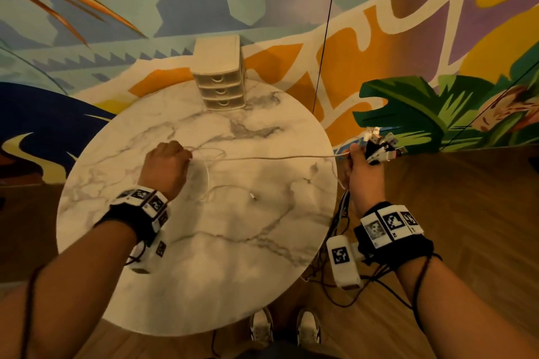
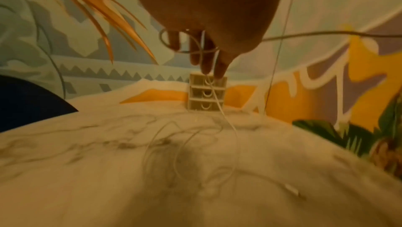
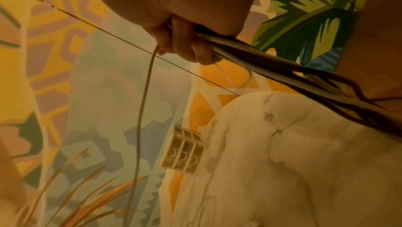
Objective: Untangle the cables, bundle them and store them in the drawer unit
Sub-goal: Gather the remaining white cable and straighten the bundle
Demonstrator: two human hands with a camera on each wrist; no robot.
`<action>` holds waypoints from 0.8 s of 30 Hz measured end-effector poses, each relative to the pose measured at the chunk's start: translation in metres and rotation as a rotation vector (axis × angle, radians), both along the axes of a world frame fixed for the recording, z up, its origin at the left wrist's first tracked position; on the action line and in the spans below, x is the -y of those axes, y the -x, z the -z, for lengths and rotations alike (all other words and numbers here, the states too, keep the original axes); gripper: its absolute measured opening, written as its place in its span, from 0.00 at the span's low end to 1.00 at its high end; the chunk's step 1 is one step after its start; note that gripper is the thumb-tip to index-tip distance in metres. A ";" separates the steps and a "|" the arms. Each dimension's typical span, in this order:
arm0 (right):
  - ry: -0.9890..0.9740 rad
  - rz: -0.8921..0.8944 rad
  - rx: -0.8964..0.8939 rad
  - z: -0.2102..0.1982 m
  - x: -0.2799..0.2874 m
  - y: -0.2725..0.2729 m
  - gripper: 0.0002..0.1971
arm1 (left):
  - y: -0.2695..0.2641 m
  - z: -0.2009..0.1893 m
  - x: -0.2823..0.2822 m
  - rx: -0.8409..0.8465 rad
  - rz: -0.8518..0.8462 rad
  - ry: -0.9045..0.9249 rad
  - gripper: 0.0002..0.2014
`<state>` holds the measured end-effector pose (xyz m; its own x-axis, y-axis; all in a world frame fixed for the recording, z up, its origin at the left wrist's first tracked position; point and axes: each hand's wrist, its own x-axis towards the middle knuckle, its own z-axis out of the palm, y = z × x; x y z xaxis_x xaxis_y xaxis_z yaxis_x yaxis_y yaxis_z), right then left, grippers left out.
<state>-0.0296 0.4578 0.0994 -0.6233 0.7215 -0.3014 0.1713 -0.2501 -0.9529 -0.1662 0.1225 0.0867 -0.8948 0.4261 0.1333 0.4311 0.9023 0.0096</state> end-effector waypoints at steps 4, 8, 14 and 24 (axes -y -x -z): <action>0.038 0.133 0.004 0.015 -0.018 -0.001 0.19 | -0.009 0.020 0.004 0.327 -0.250 0.186 0.16; 0.064 0.255 0.057 0.025 -0.036 -0.006 0.15 | -0.006 0.008 -0.004 0.580 -0.379 -0.180 0.20; 0.072 0.283 0.065 0.041 -0.030 -0.007 0.18 | -0.011 -0.033 -0.023 0.134 -0.151 -0.535 0.07; 0.051 0.120 0.130 0.026 0.000 -0.022 0.16 | -0.049 -0.073 -0.098 0.282 0.018 -0.651 0.11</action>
<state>-0.0071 0.4575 0.0732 -0.4875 0.7698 -0.4120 0.2582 -0.3237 -0.9103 -0.1176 0.2201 0.1594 -0.9262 0.3537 0.1304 0.3478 0.6681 0.6578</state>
